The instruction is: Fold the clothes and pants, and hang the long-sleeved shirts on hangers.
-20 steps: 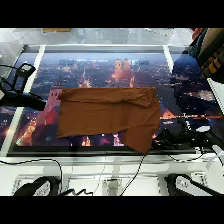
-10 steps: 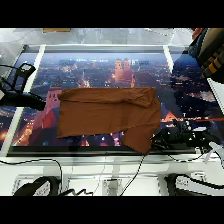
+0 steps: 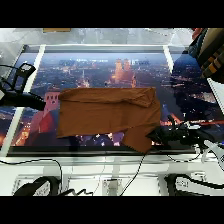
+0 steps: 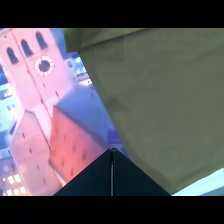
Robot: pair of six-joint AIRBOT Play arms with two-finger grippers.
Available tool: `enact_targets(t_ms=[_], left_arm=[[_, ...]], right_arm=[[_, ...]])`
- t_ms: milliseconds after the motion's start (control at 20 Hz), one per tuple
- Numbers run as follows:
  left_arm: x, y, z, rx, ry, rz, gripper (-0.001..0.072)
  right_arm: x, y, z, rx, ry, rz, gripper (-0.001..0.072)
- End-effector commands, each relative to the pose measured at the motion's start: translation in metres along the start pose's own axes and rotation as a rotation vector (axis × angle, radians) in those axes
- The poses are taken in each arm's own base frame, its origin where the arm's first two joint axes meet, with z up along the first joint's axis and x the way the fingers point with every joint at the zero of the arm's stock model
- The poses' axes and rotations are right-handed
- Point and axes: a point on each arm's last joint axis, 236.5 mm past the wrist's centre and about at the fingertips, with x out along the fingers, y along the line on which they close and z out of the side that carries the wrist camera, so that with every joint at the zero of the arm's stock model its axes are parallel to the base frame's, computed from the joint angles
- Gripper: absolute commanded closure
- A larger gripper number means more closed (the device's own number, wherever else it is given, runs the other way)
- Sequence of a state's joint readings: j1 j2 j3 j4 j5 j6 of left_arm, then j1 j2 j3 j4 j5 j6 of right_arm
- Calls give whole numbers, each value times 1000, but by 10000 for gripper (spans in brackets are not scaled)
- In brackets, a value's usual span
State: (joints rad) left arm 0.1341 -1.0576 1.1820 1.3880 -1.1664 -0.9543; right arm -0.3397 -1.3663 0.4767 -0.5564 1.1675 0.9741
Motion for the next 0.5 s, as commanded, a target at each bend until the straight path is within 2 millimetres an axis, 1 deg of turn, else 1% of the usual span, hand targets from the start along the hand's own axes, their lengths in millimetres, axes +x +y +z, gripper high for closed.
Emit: enact_targets(t_ms=[0,50,150,250,350,450], left_arm=[[0,6,-5,6,18,22,697],[1,11,-10,-15,28,31,697],[5,27,-31,-127,53,37,697],[14,33,-54,-281,50,-16,697],[24,32,-77,-426,42,-88,697],[37,25,-98,-548,48,-155,697]], right_arm=[[0,8,2,-29,-12,22,532],[-1,10,1,-39,-10,26,582],[-1,13,-2,-80,4,39,590],[-1,14,-4,-87,10,43,699],[0,15,-4,-113,11,44,700],[-1,15,-3,-140,7,45,700]])
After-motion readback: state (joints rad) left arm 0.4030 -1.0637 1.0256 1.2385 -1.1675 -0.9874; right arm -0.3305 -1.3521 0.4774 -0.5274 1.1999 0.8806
